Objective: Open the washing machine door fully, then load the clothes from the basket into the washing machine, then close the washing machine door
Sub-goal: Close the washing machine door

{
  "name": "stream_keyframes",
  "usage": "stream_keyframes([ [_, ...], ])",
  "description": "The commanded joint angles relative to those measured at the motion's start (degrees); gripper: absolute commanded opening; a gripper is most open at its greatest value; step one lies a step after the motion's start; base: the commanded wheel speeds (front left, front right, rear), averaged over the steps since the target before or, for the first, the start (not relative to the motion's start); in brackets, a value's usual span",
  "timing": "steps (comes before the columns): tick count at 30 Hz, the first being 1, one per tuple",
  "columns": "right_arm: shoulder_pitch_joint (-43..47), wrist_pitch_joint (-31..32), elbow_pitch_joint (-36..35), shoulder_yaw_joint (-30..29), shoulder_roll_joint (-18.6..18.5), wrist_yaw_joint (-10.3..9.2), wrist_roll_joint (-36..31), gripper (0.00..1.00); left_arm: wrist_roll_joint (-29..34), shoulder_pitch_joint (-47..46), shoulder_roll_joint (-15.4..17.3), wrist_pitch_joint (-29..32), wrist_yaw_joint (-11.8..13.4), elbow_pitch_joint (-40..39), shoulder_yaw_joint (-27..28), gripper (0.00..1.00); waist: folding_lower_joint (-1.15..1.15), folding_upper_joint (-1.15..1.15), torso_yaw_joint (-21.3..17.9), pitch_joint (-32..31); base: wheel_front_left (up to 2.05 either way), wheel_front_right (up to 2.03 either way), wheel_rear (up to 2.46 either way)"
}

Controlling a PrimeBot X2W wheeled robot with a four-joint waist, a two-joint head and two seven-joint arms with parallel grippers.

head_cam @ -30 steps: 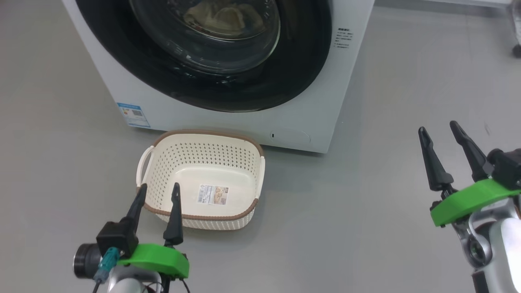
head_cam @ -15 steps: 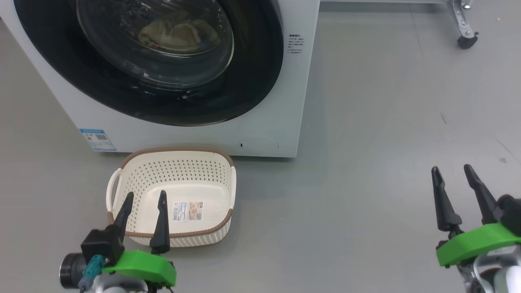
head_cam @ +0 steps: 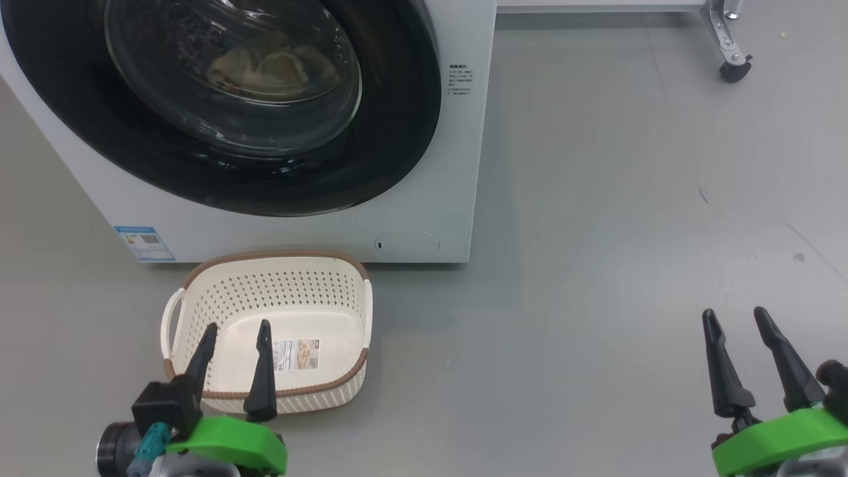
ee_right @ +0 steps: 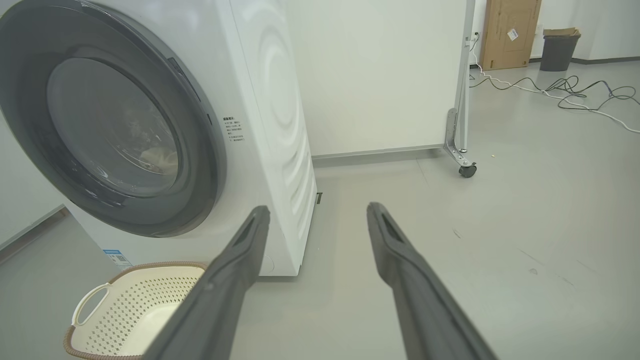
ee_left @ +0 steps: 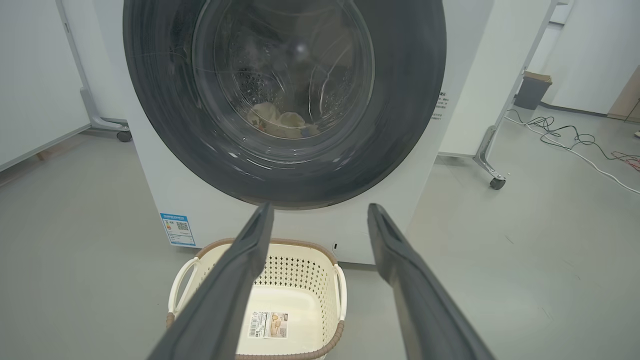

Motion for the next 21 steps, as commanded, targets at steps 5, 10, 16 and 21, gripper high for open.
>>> stream_keyframes([
  [5,-0.92,0.37,-1.82,1.38,-0.65,-0.20,0.10,1.00,-0.46,-1.19,1.39,-0.22,0.53,-2.17,1.87,1.00,0.00,0.00,-0.05,-0.15,0.00,0.00,0.00],
  [10,-1.18,0.63,-1.45,1.83,-0.65,-0.20,-0.07,1.00,-0.56,-1.21,1.22,-0.34,0.47,-1.89,1.34,1.00,0.00,0.00,0.02,-0.54,0.00,0.00,0.00],
  [16,-1.00,0.85,-1.49,2.42,-0.65,-0.20,0.00,1.00,-0.63,-1.04,1.10,-0.51,0.55,-1.47,0.95,1.00,0.00,0.00,-0.05,-0.87,0.00,0.00,0.00],
  [21,-0.92,0.89,-1.47,2.68,-0.65,-0.20,0.14,1.00,-0.56,-1.12,1.10,-0.60,0.66,-1.21,0.69,1.00,0.00,0.00,-0.10,-0.90,0.00,0.00,0.00],
])
